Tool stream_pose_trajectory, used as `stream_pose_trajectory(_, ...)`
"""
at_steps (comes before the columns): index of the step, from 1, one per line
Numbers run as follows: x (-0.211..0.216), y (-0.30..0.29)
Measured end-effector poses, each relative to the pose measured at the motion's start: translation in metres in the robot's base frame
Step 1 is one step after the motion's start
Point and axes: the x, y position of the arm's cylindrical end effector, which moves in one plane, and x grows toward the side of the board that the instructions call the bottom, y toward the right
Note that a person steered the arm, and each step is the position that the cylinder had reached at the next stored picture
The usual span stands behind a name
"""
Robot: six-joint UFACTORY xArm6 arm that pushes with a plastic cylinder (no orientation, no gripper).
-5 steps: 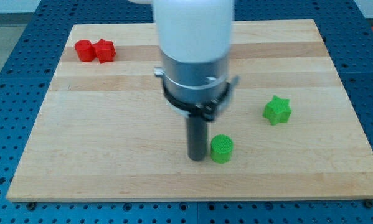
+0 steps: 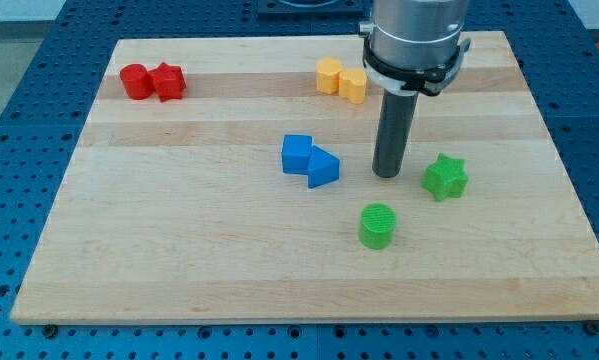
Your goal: Push the green circle into the green star
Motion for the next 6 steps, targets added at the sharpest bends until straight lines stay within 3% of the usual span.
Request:
stream_pose_trajectory(1,0.022,-0.04)
stream_pose_trajectory(2,0.025,-0.045)
stream_pose_trajectory(5,0.1,-0.06)
stream_pose_trajectory(6,0.1,-0.06)
